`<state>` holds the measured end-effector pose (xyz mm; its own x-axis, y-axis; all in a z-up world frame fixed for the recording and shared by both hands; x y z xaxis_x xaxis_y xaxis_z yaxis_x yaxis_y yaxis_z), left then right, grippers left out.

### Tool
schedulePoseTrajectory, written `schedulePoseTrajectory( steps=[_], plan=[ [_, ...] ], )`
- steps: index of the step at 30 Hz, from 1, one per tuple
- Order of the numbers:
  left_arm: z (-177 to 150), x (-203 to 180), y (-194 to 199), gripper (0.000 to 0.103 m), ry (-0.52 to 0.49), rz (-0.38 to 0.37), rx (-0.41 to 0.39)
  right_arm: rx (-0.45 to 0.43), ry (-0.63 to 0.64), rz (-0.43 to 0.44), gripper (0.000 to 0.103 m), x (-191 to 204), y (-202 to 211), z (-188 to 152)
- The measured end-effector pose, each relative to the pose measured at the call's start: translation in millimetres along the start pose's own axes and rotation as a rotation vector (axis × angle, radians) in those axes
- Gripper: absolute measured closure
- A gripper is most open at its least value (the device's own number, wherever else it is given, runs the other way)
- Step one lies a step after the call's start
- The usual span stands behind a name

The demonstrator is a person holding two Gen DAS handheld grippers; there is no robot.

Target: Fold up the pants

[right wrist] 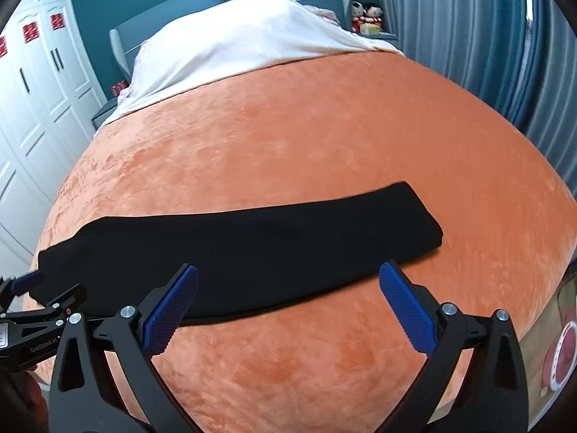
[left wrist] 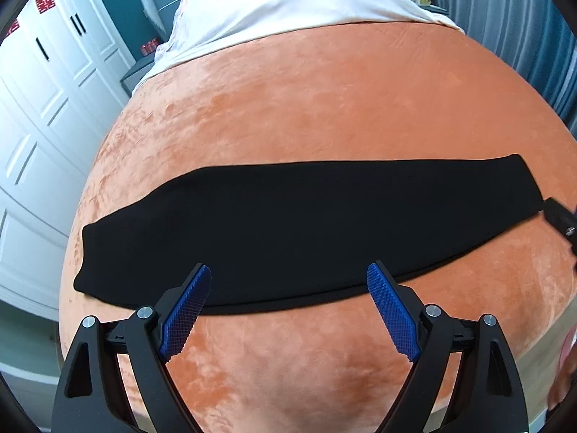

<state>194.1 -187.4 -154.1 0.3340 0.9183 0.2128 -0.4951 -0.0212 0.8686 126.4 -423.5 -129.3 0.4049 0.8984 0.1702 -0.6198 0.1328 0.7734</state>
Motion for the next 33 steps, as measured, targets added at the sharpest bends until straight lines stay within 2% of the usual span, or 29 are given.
schedulePoseTrajectory(
  steps=[2, 4, 10, 14, 18, 20, 26, 28, 29, 30, 31, 32, 33],
  plan=[
    [-2.7, 3.3, -3.9, 0.017, -0.001, -0.002, 0.006, 0.005, -0.01, -0.011, 0.005, -10.5, -5.4, 2.0],
    [-6.0, 4.2, -6.1, 0.017, -0.004, -0.021, 0.006, 0.005, -0.037, -0.075, 0.005, -38.3, -18.4, 7.1],
    [-13.8, 6.7, -17.1, 0.017, -0.015, -0.024, 0.021, 0.092, -0.121, -0.207, 0.005, -132.7, -76.7, 21.4],
    [-16.5, 4.5, -26.2, 0.017, -0.02, -0.018, 0.04, 0.161, -0.103, -0.251, 0.005, -168.9, -121.2, 29.1],
    [-19.3, 4.3, -31.7, 0.017, -0.01, -0.029, 0.055, 0.212, -0.097, -0.237, 0.005, -186.5, -156.1, 32.3],
    [-21.0, 4.9, -34.6, 0.017, -0.011, -0.025, 0.063, 0.231, -0.11, -0.2, 0.005, -189.7, -167.5, 32.4],
    [-25.3, 10.1, -43.4, 0.017, -0.013, -0.003, 0.083, 0.274, -0.065, -0.125, 0.006, -176.8, -187.8, 26.3],
    [-26.8, 12.3, -45.5, 0.017, -0.012, 0.0, 0.088, 0.273, -0.059, -0.101, 0.025, -170.0, -186.0, 26.9],
    [-28.0, 14.0, -46.3, 0.017, -0.008, -0.001, 0.091, 0.274, -0.058, -0.095, 0.028, -166.1, -184.8, 27.0],
    [-29.2, 15.5, -46.6, 0.017, -0.005, -0.006, 0.093, 0.277, -0.056, -0.089, 0.037, -163.8, -184.1, 27.4],
    [-30.2, 16.8, -46.7, 0.017, -0.002, -0.007, 0.095, 0.281, -0.059, -0.071, 0.048, -159.7, -182.3, 27.3],
    [-31.2, 18.5, -46.4, 0.017, 0.0, -0.007, 0.096, 0.286, -0.062, -0.051, 0.056, -155.8, -180.2, 26.8],
    [-32.7, 20.3, -45.7, 0.017, 0.003, -0.008, 0.096, 0.29, -0.063, -0.044, 0.072, -151.9, -178.0, 26.6]
  ],
)
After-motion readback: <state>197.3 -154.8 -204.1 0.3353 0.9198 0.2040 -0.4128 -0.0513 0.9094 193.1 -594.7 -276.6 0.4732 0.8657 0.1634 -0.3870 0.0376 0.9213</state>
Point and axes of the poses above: each gripper's, at about its wrist camera, not at the fingertips, and y roughly against the way its jaws point, x to its left, z to its top, the point moved 5 cm from there along -y, roughly the way its jaws point, and after that the axes turned 4 degrees about -y, right-handed, at the moved point
